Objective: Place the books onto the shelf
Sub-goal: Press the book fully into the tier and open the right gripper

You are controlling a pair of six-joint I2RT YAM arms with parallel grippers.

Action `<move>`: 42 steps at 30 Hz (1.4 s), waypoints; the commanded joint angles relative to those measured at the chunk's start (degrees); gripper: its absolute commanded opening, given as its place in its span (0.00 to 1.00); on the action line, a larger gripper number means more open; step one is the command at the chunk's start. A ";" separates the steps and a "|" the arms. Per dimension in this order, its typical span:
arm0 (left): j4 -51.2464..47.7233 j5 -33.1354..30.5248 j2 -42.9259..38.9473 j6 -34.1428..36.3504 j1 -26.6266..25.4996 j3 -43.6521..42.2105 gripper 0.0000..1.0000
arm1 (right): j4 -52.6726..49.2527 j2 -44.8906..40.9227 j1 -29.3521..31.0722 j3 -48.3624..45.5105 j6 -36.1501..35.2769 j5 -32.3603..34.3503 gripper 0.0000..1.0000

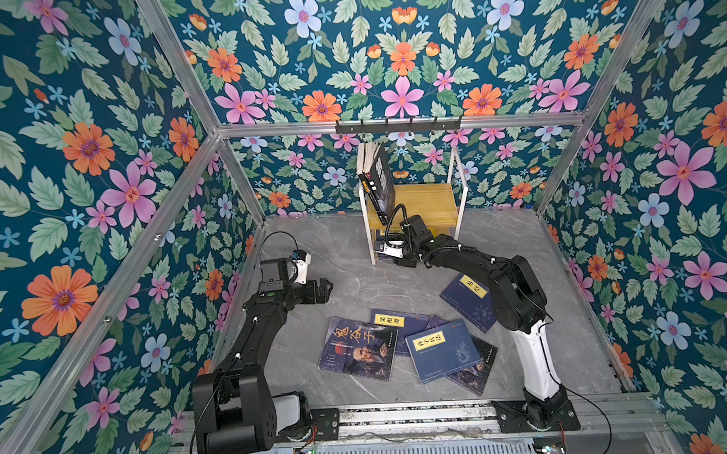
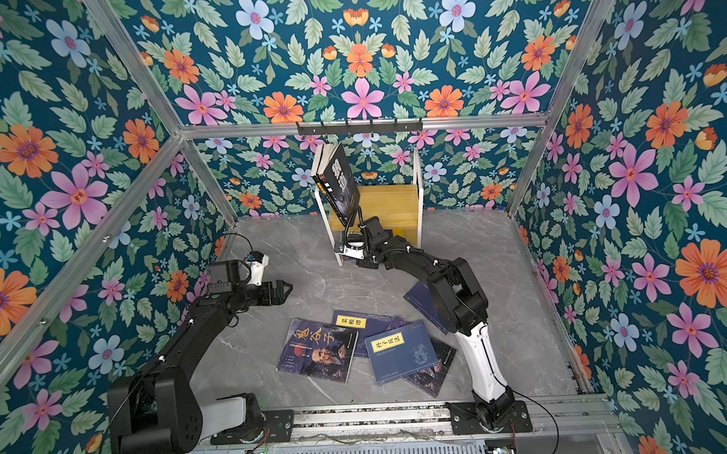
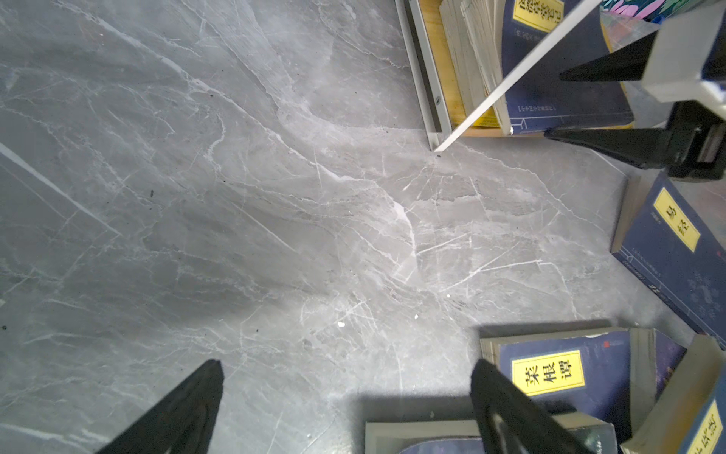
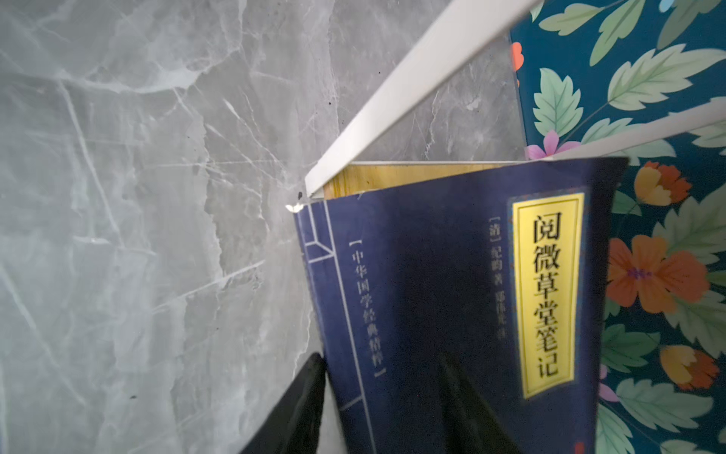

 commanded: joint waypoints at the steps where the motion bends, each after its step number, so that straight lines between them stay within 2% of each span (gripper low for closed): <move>1: 0.67 0.25 -0.31 0.33 0.16 0.08 1.00 | 0.42 0.04 -0.34 0.63 1.36 0.22 0.41; 8: 0.74 0.33 -0.40 0.42 0.27 -0.01 1.00 | -0.48 0.39 -0.34 1.58 2.66 -1.42 0.39; 15: 0.92 0.53 -0.28 0.38 0.28 -0.14 1.00 | 0.90 0.68 1.60 1.76 4.17 -3.24 0.51; 20: 0.92 0.65 -0.30 0.42 0.29 -0.14 1.00 | 2.58 3.08 2.38 4.30 6.33 -0.88 0.53; 27: 0.76 0.60 -0.42 0.38 0.35 -0.23 1.00 | 5.30 5.90 3.10 6.55 7.67 3.70 0.48; 31: 0.91 0.63 -0.48 0.42 0.45 -0.19 1.00 | 4.93 6.24 3.12 7.29 9.25 3.34 0.42; 42: 0.96 0.83 -0.48 0.33 0.47 -0.32 1.00 | 3.90 6.69 3.26 8.21 10.16 4.40 0.37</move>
